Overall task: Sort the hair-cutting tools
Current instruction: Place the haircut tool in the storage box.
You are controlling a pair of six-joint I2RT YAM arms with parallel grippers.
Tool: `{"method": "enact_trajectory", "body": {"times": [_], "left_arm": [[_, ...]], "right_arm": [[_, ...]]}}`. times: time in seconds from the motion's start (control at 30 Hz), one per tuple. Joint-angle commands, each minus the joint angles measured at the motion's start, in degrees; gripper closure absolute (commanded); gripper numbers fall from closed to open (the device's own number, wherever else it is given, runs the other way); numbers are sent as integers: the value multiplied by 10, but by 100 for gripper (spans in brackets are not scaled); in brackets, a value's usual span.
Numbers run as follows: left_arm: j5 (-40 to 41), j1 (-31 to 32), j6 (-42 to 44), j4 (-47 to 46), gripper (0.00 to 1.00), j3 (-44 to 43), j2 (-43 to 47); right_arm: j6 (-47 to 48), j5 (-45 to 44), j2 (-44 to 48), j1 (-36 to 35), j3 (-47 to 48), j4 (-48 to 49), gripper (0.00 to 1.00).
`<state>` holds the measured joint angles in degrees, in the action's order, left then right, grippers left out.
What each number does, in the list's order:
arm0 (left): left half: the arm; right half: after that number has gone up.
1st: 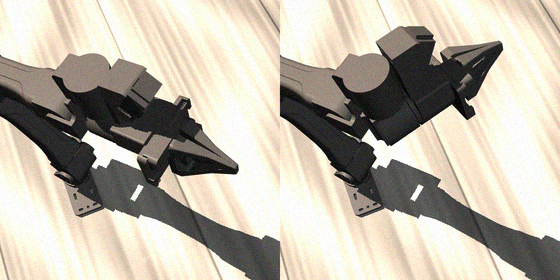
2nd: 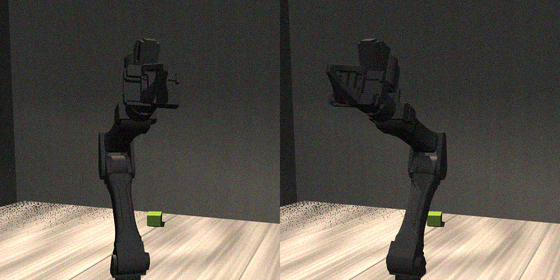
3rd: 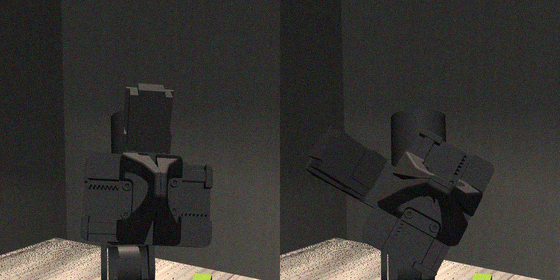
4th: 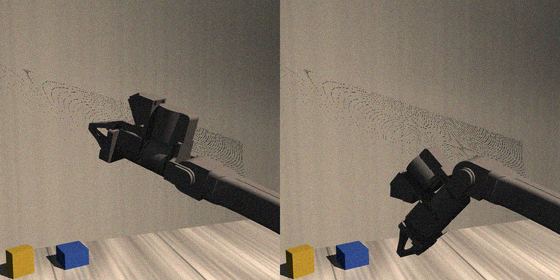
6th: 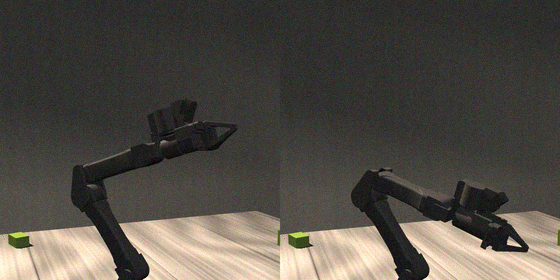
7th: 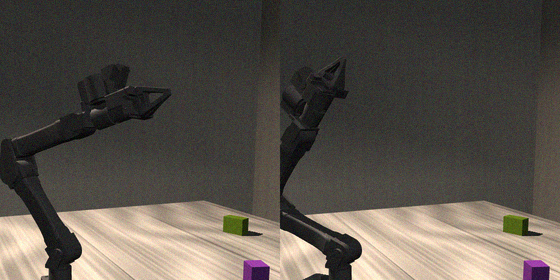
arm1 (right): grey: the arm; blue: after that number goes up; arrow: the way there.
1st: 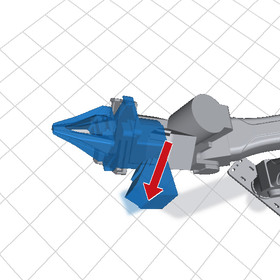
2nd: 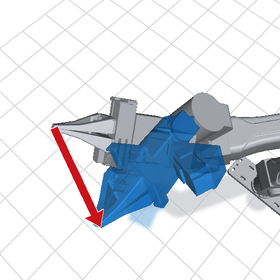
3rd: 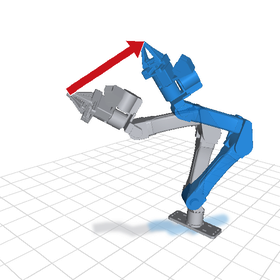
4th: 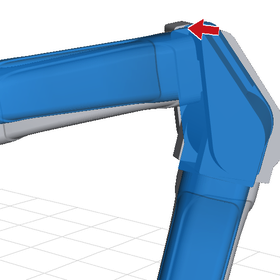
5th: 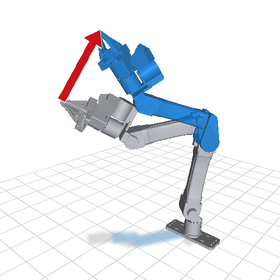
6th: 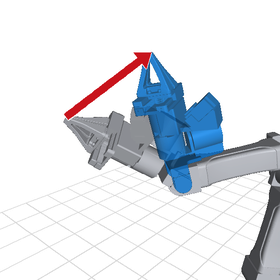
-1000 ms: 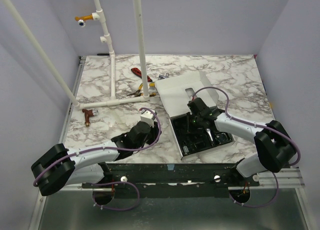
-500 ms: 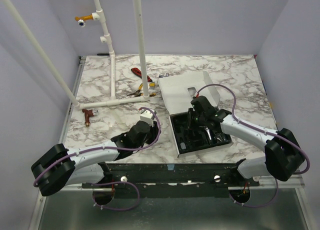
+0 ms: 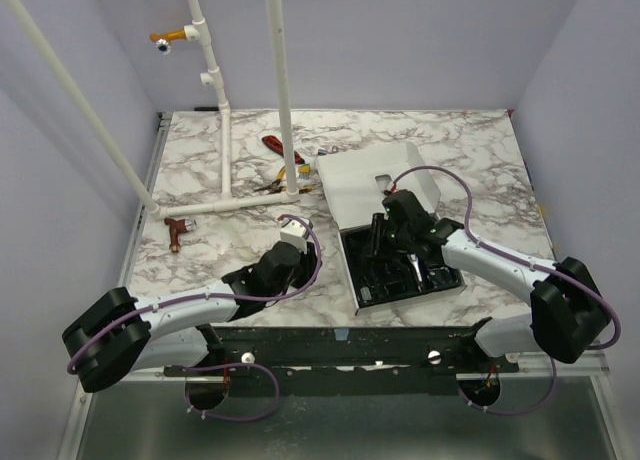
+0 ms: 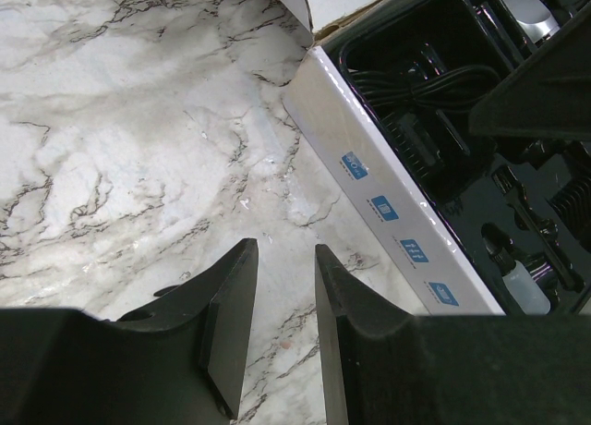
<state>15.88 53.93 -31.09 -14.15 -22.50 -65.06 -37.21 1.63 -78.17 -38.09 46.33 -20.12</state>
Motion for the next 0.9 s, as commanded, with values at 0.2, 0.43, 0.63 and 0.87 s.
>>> {"method": "enact_trajectory", "body": {"times": [0.2,0.43,0.63,0.87], "left_arm": [[6,-5,2,-13,67,-15,-10],[4,-8,2,-18,67,-15,-16],[2,-10,4,-22,67,-15,-21],[1,-13,5,-25,67,-12,-23]], "right_arm": [[16,46,-101,-3,53,10,64],[38,83,-150,-3,66,-9,62],[56,94,-177,-3,71,-29,62],[50,103,-175,-3,67,-18,81]]}}
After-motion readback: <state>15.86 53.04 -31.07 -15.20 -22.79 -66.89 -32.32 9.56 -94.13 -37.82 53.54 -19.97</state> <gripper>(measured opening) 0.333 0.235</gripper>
